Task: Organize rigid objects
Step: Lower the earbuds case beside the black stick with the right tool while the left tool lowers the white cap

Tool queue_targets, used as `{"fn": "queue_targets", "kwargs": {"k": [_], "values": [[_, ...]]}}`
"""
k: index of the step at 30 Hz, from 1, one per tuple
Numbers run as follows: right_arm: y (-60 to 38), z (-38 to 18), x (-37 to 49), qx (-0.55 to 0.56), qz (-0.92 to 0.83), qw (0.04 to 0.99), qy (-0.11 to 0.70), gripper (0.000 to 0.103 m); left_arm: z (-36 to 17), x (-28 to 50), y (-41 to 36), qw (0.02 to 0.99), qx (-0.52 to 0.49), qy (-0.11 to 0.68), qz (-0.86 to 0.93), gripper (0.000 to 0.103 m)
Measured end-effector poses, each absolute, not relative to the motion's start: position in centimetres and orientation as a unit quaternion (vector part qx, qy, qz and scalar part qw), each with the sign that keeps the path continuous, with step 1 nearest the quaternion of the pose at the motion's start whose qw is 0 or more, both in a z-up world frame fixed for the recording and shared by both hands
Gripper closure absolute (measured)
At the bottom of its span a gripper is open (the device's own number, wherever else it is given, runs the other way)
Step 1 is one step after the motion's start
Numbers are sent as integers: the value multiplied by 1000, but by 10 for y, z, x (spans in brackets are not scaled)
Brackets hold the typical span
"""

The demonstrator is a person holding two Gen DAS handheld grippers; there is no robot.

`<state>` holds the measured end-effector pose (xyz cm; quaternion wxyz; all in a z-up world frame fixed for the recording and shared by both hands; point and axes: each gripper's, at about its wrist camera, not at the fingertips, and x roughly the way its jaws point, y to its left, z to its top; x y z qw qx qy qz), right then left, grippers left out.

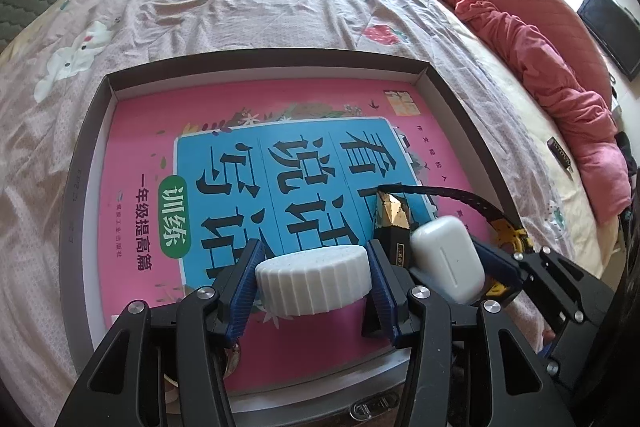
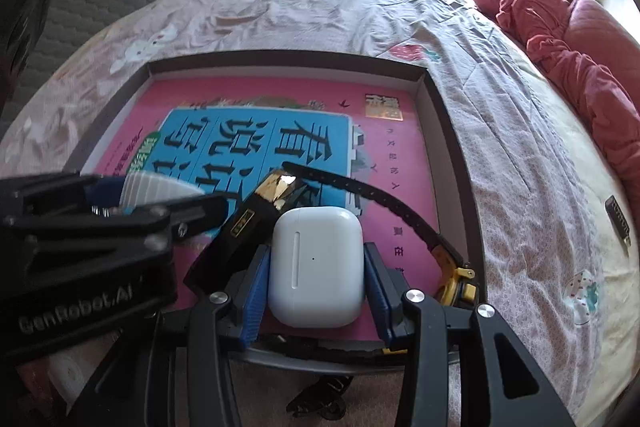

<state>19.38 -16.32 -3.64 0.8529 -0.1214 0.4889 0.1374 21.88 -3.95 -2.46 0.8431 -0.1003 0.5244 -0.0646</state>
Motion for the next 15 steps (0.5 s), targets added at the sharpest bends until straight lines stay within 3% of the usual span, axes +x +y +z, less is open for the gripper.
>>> {"fn": "queue_targets", "kwargs": {"k": [15], "values": [[-169, -27, 180, -105, 129, 862, 479, 58, -26, 231, -47, 830, -74, 550, -59, 50]]}}
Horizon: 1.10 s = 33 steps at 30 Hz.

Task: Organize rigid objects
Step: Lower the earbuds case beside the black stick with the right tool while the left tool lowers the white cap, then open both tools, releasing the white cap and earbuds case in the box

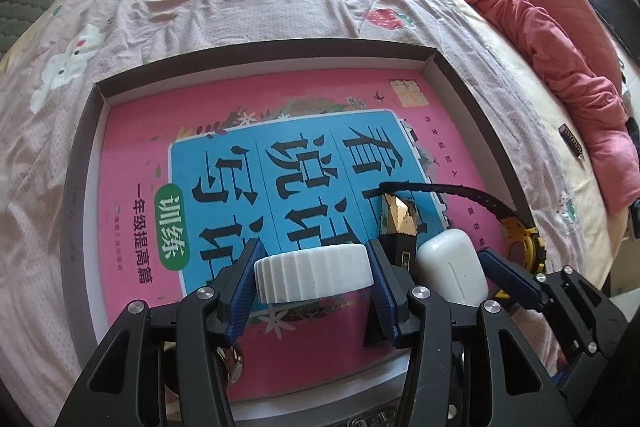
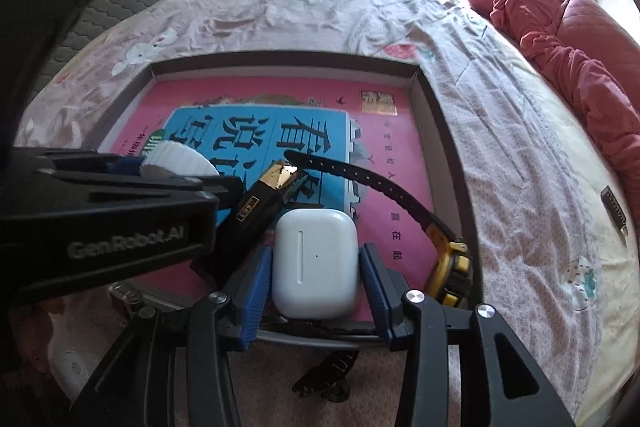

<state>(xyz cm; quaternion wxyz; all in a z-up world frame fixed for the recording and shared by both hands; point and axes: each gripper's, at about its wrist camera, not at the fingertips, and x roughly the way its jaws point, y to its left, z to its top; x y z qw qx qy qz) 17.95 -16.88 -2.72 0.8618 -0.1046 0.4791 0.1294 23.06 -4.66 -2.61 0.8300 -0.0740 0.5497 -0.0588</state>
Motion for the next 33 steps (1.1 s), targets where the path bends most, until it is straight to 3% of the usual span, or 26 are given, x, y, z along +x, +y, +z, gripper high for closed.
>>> {"fn": "queue_targets", "kwargs": {"k": [33], "values": [[-203, 7, 141, -35, 93, 891, 443, 58, -24, 189, -35, 825, -109, 550, -65, 50]]}}
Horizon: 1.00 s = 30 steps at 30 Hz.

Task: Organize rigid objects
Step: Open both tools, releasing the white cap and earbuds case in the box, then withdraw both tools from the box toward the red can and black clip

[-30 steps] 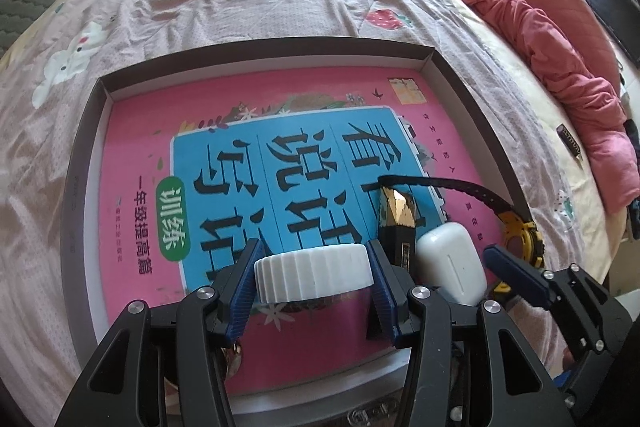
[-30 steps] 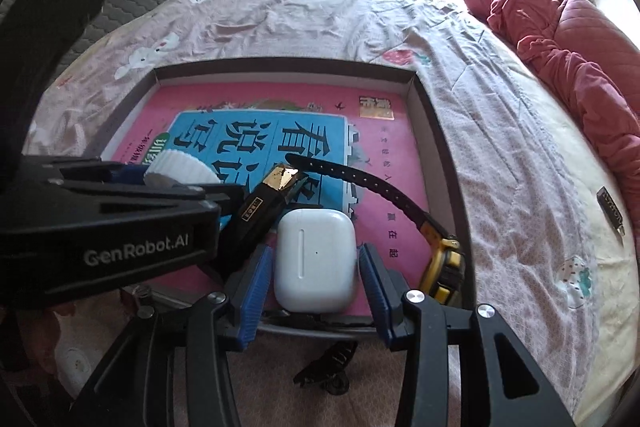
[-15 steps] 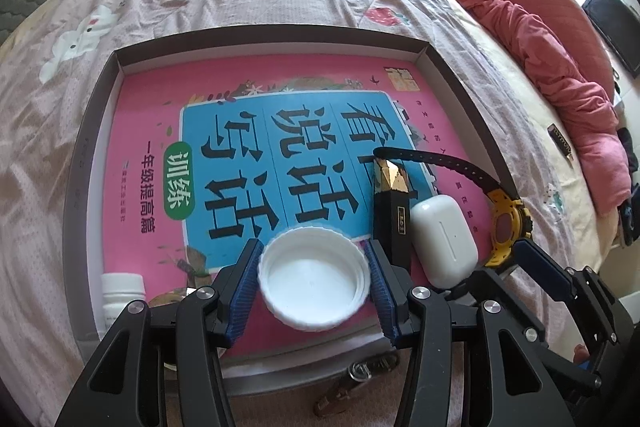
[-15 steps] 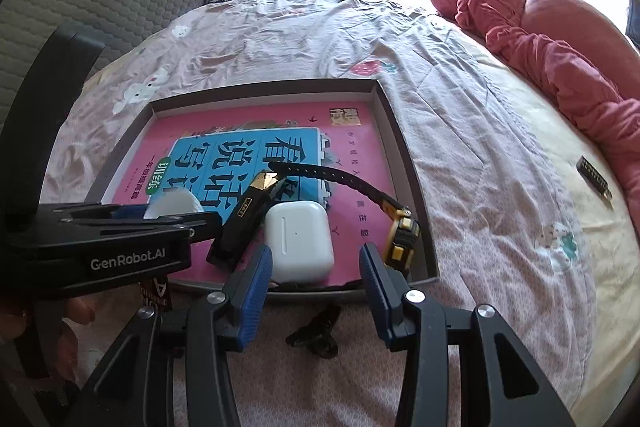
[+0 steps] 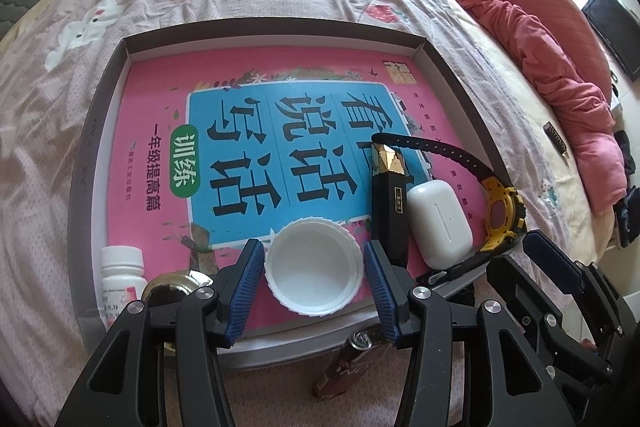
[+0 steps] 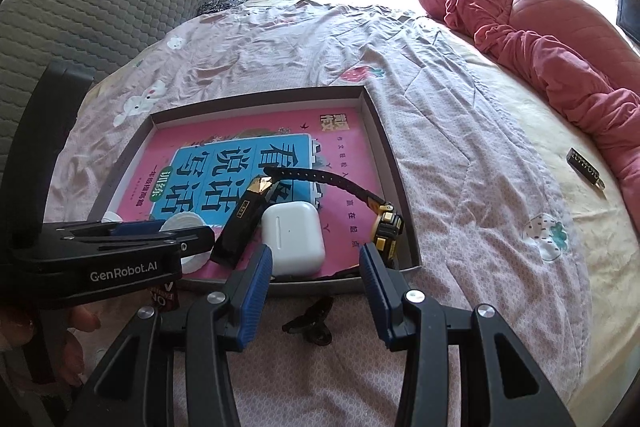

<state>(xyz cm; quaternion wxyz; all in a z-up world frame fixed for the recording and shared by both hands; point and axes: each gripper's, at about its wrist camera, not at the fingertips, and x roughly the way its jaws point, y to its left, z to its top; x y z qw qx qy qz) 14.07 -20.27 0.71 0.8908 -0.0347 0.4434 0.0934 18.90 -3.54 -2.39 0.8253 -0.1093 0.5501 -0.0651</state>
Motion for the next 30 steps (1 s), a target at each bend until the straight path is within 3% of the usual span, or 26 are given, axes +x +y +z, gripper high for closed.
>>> {"fn": "queue_targets", "kwargs": {"k": [22, 30], "values": [[-202, 18, 127, -40, 88, 896, 433, 56, -8, 170, -22, 835, -127, 533, -59, 49], [-202, 19, 125, -42, 86, 898, 429, 54, 5, 164, -19, 843, -133, 518, -61, 44]]}}
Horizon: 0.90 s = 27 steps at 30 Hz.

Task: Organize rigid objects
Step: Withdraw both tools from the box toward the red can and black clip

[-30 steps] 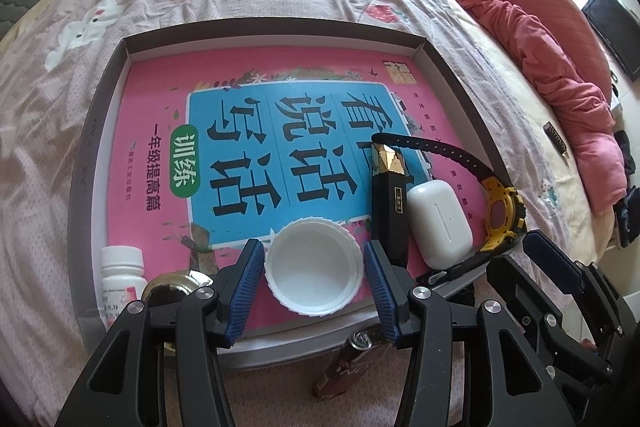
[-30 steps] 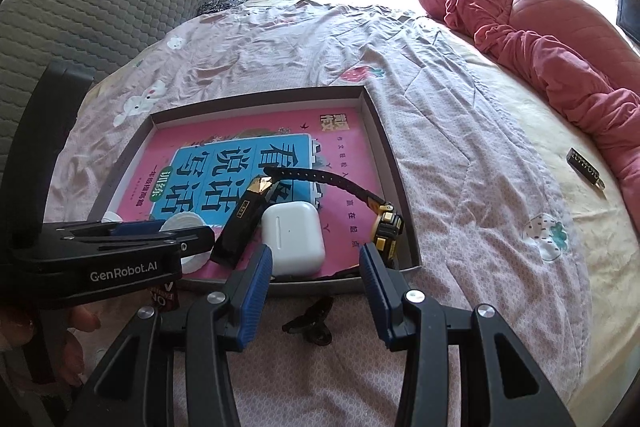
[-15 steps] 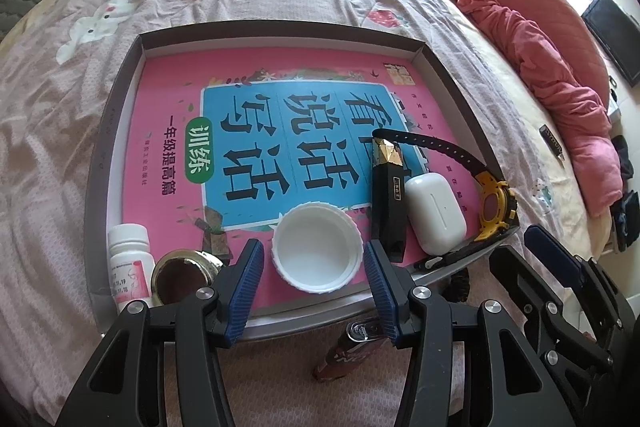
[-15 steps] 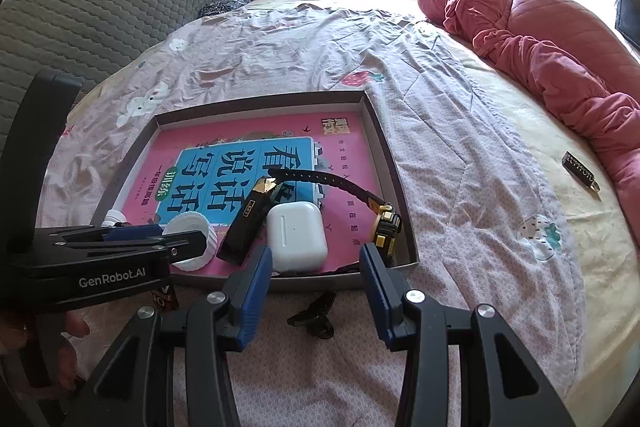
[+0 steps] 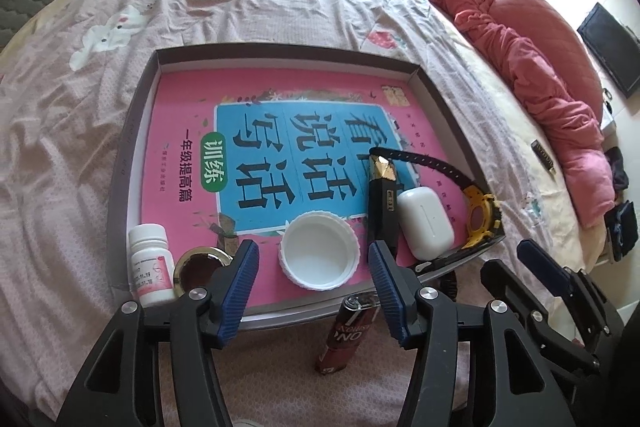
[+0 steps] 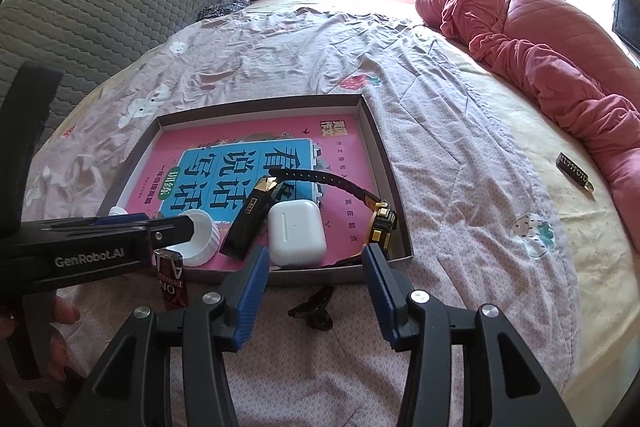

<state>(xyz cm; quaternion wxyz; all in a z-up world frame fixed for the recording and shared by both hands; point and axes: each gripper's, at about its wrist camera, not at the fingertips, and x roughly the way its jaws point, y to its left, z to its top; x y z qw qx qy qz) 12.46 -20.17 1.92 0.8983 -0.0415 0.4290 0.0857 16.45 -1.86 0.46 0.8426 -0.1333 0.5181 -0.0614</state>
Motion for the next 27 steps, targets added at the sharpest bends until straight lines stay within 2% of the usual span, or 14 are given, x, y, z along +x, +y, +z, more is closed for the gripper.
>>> {"fn": "queue_targets", "kwargs": {"k": [13, 16, 27], "values": [[-202, 34, 113, -46, 80, 906, 413, 51, 30, 148, -11, 856, -142, 494, -59, 42], [-202, 38, 111, -46, 81, 908, 410, 51, 34, 143, -11, 858, -141, 490, -59, 36], [-205, 52, 96, -45, 77, 917, 389, 47, 50, 119, -3, 867, -149, 473, -54, 33]]}}
